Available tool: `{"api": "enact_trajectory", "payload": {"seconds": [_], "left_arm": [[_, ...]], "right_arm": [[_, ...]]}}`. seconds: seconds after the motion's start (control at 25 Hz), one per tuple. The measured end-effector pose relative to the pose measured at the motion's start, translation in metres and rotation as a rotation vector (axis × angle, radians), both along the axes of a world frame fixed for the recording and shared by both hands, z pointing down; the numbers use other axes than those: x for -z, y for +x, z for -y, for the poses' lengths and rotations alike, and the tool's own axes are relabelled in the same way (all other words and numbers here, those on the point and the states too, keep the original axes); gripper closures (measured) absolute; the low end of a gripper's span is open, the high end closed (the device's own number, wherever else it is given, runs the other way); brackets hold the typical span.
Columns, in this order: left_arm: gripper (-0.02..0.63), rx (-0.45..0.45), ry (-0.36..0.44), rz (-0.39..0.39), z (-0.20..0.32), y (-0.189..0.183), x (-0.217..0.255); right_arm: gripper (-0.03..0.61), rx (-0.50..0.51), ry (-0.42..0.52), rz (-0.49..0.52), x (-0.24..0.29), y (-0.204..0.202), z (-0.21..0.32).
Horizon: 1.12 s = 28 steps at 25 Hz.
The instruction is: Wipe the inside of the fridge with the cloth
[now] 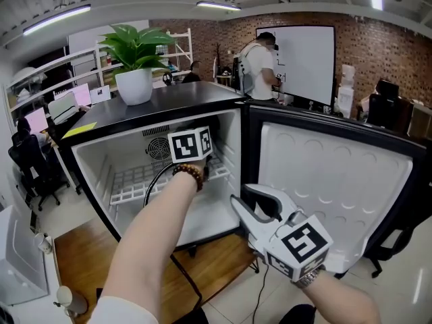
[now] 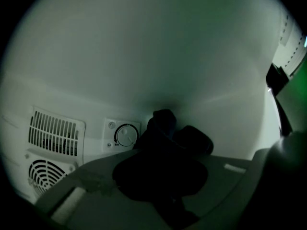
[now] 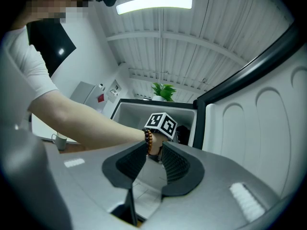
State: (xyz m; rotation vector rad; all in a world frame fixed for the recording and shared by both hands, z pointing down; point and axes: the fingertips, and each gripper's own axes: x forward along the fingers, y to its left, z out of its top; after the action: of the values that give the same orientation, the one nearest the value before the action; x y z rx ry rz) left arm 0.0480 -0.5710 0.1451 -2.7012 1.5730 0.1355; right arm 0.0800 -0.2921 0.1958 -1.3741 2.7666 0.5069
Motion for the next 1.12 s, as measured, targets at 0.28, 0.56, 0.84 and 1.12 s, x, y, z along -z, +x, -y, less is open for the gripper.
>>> {"api": "enact_trajectory", "payload": {"seconds": [0.28,0.56,0.84,1.12], "left_arm": [[0.563,-0.058,-0.006,-0.002,-0.018,0.009,-0.001],[0.563,-0.123,-0.026,-0.003,-0.043,0.018,-0.004],[0.564,-0.177,-0.048,-0.025,-0.072,0.027,-0.006],[0.563,-0.220,-0.049,-0.013,-0.102,0.035,-0.008]], "right_arm": [[0.474,-0.001,-0.002,-0.003,0.001,-0.001,-0.010],[0.474,-0.006,0.005,-0.005,0.002,-0.002,-0.023],[0.474,-0.009,0.020,-0.015,0.008,-0.005,-0.042],[0.474,-0.010,0.029,-0.027,0.010,-0.011,-0.062]]}}
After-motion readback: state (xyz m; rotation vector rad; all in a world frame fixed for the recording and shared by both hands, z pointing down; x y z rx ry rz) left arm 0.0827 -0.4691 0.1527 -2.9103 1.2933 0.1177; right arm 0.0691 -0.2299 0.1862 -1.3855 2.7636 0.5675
